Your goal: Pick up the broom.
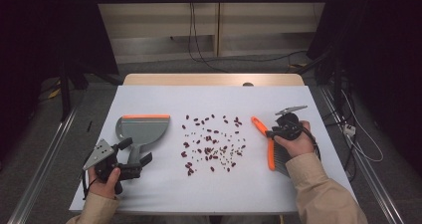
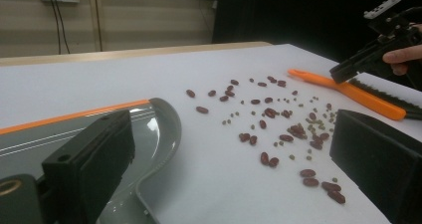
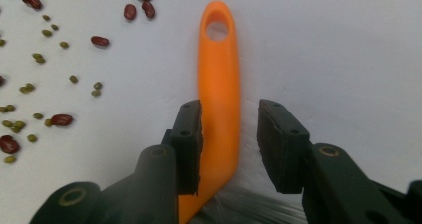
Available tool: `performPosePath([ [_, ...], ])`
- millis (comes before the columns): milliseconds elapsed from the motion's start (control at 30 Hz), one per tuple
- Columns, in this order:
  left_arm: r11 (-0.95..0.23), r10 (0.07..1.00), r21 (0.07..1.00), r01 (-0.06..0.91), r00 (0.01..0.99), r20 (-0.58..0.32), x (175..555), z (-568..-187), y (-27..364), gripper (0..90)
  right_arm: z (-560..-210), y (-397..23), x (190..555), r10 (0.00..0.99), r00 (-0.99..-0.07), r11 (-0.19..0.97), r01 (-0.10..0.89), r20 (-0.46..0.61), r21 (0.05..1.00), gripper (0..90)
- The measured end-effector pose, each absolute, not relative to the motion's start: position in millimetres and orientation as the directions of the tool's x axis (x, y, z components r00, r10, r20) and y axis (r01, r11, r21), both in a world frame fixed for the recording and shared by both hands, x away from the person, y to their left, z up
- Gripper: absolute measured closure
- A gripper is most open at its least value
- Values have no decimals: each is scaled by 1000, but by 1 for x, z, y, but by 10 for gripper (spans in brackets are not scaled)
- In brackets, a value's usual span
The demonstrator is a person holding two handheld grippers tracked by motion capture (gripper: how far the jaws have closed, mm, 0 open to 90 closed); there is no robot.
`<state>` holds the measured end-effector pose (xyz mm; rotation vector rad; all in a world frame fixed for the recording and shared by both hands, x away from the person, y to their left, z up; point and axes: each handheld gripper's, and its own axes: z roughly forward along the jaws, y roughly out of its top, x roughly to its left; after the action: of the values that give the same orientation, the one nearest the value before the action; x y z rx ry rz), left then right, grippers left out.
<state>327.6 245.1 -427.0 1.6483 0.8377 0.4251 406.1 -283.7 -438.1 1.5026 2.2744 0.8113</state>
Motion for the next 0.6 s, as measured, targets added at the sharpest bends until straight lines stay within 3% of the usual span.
performPosePath([
  [267, -64, 717, 951, 303, 676, -168, 329, -429, 245, 37, -442, -273, 430, 859, -512, 446, 767, 20, 461, 616],
  [467, -67, 716, 950, 304, 678, -166, 329, -430, 245, 37, -441, -272, 443, 868, -491, 428, 815, 74, 392, 626],
  [600, -63, 718, 952, 300, 677, -166, 329, -429, 244, 37, -442, -278, 444, 886, -451, 372, 832, 112, 411, 690],
])
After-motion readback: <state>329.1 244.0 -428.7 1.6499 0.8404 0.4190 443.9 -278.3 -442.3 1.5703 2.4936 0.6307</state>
